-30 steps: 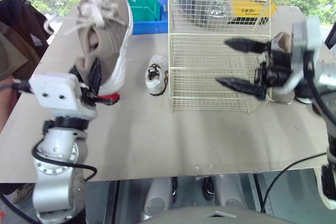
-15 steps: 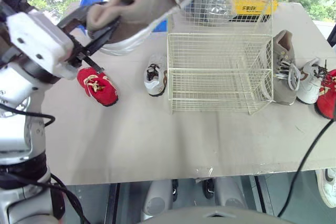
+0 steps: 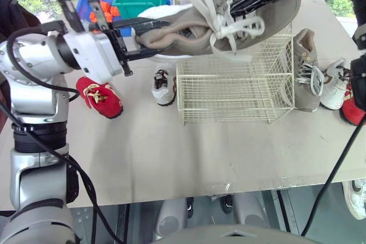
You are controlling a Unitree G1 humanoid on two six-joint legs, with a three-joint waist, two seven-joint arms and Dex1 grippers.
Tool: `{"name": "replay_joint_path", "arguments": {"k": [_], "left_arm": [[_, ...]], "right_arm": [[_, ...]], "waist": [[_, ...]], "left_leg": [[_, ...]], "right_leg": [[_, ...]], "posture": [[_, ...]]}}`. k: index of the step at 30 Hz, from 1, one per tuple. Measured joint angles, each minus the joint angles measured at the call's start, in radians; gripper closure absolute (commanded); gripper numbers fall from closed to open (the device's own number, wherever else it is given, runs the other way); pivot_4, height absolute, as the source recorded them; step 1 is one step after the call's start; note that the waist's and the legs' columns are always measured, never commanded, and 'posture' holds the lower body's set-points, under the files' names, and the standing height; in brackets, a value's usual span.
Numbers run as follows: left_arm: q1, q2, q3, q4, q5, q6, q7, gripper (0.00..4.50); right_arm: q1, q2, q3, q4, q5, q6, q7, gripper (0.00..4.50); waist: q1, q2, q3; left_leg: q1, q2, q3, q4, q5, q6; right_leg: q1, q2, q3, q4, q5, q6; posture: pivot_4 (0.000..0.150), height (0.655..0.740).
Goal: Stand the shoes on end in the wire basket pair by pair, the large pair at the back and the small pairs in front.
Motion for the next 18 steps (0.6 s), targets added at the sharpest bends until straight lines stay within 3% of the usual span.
{"name": "replay_joint_path", "arguments": {"k": [1, 4, 7, 8, 11, 16, 18], "left_arm": [[-0.017, 0.0, -0.007, 0.022, 0.011, -0.027, -0.003, 3.78], [-0.029, 0.0, -0.012, 0.044, 0.029, -0.066, -0.005, 3.81], [-0.041, 0.0, -0.023, 0.068, 0.038, -0.1, -0.005, 3.81], [-0.046, 0.0, -0.023, 0.069, 0.038, -0.1, -0.005, 3.81], [-0.05, 0.006, -0.014, 0.051, -0.012, -0.03, 0.018, 2.39], [-0.038, 0.038, 0.15, -0.071, -0.237, 0.388, 0.246, 0.05], [0.016, 0.048, 0.242, -0.13, -0.368, 0.594, 0.378, 0.05]], "right_arm": [[-0.007, -0.001, 0.022, 0.005, 0.0, -0.021, 0.003, 2.31], [-0.01, -0.002, 0.041, 0.006, 0.002, -0.043, 0.002, 3.42], [-0.01, -0.008, 0.058, 0.004, 0.01, -0.064, -0.001, 4.42], [-0.01, -0.012, 0.058, 0.003, 0.014, -0.068, -0.001, 4.49], [-0.007, -0.028, 0.032, -0.016, 0.032, -0.058, -0.003, 4.5], [0.024, -0.063, -0.104, -0.046, 0.078, 0.077, -0.003, 4.5], [0.039, -0.075, -0.174, -0.08, 0.086, 0.158, -0.008, 4.5]], "waist": [[0.0, 0.0, 0.0], [0.0, 0.0, 0.0], [0.0, 0.0, 0.0], [0.0, 0.0, 0.0], [0.001, 0.0, 0.0], [-0.001, 0.0, 0.001], [-0.002, 0.0, 0.001]], "left_leg": [[0.0, 0.0, 0.0, 0.0, 0.0, 0.0], [0.001, 0.0, 0.0, 0.001, 0.0, 0.0], [0.001, 0.001, 0.0, 0.003, 0.0, 0.0], [0.001, 0.001, 0.0, 0.003, 0.0, 0.0], [0.0, 0.002, -0.002, 0.003, 0.0, 0.0], [0.001, 0.002, -0.007, 0.003, 0.0, -0.001], [0.002, 0.003, -0.008, 0.003, 0.0, -0.001]], "right_leg": [[0.0, 0.0, 0.0, 0.0, 0.0, 0.0], [0.0, 0.0, 0.0, 0.002, 0.0, 0.0], [0.0, 0.0, 0.0, 0.005, 0.0, 0.0], [0.0, 0.0, 0.0, 0.005, 0.0, 0.0], [-0.001, 0.0, 0.0, 0.007, 0.0, 0.0], [-0.001, 0.0, 0.0, 0.009, 0.0, 0.001], [-0.001, -0.001, 0.0, 0.01, -0.001, 0.001]], "posture": [[0.15, 0.74], [0.15, 0.74], [0.15, 0.74], [0.15, 0.74], [0.15, 0.74], [0.15, 0.74], [0.15, 0.74]]}}
